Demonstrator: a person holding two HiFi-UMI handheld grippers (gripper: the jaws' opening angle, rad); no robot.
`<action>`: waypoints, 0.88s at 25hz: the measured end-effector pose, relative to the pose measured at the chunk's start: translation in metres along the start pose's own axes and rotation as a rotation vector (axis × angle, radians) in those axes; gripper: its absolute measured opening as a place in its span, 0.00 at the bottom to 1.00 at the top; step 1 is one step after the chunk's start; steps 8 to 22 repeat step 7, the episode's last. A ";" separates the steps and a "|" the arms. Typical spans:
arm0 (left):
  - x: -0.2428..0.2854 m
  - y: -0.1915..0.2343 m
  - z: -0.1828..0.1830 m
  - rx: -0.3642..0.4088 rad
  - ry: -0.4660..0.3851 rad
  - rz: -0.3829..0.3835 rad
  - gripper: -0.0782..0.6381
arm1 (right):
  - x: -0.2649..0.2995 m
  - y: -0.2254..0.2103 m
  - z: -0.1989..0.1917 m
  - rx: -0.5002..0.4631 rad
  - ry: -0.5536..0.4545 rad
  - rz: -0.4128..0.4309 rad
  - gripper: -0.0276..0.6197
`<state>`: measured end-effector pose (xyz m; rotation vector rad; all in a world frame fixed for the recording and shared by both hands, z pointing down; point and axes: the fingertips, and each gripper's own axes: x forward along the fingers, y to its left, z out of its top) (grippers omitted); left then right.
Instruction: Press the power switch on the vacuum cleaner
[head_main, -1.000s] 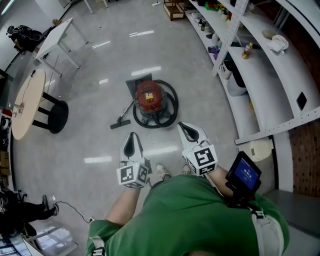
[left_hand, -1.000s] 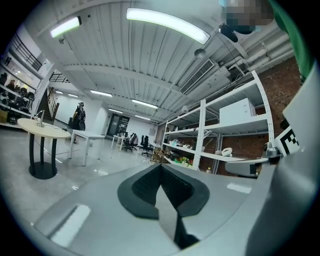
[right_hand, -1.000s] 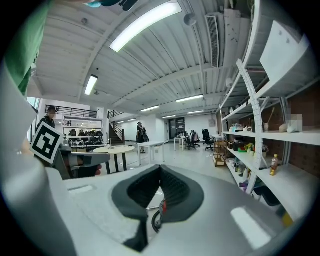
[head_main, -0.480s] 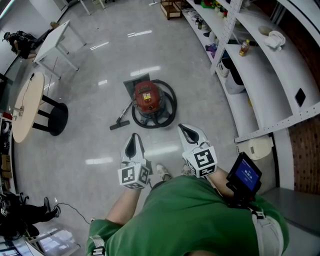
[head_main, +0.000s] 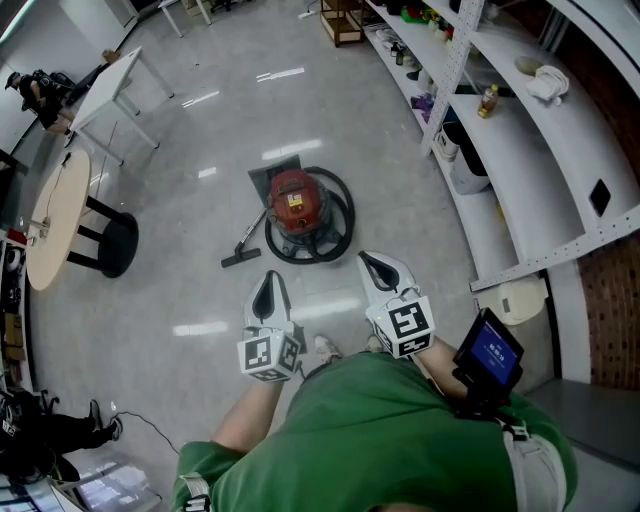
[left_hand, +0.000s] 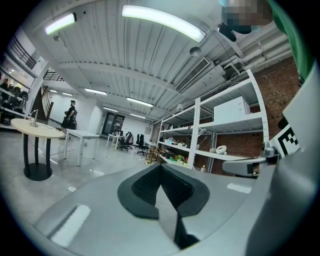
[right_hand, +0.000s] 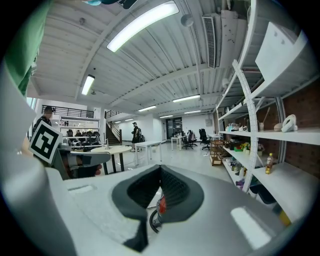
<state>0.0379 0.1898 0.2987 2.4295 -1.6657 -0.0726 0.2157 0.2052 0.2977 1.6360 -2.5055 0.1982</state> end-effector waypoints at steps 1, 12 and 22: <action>0.000 -0.001 0.000 0.003 -0.001 -0.001 0.12 | 0.000 -0.001 0.000 0.000 0.000 0.000 0.05; 0.003 -0.011 0.001 0.013 0.003 -0.005 0.12 | -0.004 -0.011 0.003 -0.002 -0.008 -0.005 0.05; 0.003 -0.011 0.001 0.013 0.003 -0.005 0.12 | -0.004 -0.011 0.003 -0.002 -0.008 -0.005 0.05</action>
